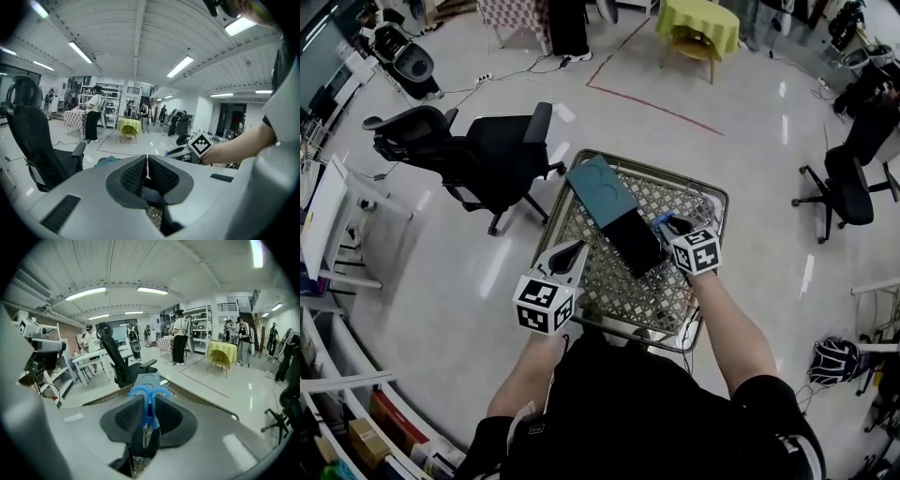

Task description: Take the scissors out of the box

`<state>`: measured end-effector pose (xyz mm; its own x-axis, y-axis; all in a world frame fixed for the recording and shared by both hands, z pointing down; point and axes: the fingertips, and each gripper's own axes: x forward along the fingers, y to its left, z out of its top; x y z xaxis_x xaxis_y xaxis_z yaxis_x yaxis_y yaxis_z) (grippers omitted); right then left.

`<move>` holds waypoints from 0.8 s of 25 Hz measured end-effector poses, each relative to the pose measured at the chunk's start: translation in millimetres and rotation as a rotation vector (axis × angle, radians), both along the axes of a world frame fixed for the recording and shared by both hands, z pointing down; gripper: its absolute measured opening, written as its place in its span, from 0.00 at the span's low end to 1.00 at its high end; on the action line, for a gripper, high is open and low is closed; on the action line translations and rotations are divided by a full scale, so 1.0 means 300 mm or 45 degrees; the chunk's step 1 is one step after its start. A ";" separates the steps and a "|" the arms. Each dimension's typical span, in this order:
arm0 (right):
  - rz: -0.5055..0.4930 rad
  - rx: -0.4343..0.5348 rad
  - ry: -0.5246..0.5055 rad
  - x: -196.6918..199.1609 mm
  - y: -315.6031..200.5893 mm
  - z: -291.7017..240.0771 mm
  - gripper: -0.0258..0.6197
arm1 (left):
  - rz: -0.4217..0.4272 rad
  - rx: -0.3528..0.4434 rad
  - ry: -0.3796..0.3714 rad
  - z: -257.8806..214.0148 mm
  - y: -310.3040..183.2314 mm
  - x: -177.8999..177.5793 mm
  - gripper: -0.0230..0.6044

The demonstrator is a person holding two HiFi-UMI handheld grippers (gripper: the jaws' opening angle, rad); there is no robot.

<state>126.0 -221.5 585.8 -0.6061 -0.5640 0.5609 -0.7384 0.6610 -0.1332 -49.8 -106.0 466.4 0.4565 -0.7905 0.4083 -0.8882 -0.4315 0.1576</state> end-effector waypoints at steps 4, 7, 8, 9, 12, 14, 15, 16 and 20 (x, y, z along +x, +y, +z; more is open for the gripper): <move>0.040 0.067 -0.121 0.086 0.025 -0.139 0.17 | 0.001 0.035 -0.012 -0.045 0.016 0.062 0.06; 0.051 0.117 -0.209 0.150 0.051 -0.242 0.17 | -0.006 0.055 -0.017 -0.072 0.021 0.101 0.06; 0.054 0.134 -0.233 0.170 0.059 -0.272 0.17 | -0.008 0.060 -0.020 -0.079 0.021 0.113 0.06; 0.058 0.151 -0.255 0.191 0.068 -0.299 0.17 | -0.009 0.065 -0.023 -0.086 0.023 0.125 0.06; 0.063 0.199 -0.311 0.243 0.099 -0.372 0.17 | -0.011 0.083 -0.026 -0.111 0.032 0.161 0.06; 0.066 0.234 -0.344 0.267 0.117 -0.418 0.17 | -0.009 0.098 -0.032 -0.127 0.036 0.178 0.06; 0.068 0.249 -0.360 0.275 0.127 -0.440 0.17 | -0.008 0.104 -0.035 -0.136 0.037 0.184 0.06; 0.071 0.263 -0.376 0.282 0.137 -0.460 0.17 | -0.005 0.110 -0.036 -0.145 0.038 0.187 0.06; 0.103 0.321 -0.416 0.317 0.170 -0.535 0.17 | 0.012 0.140 -0.037 -0.196 0.029 0.191 0.06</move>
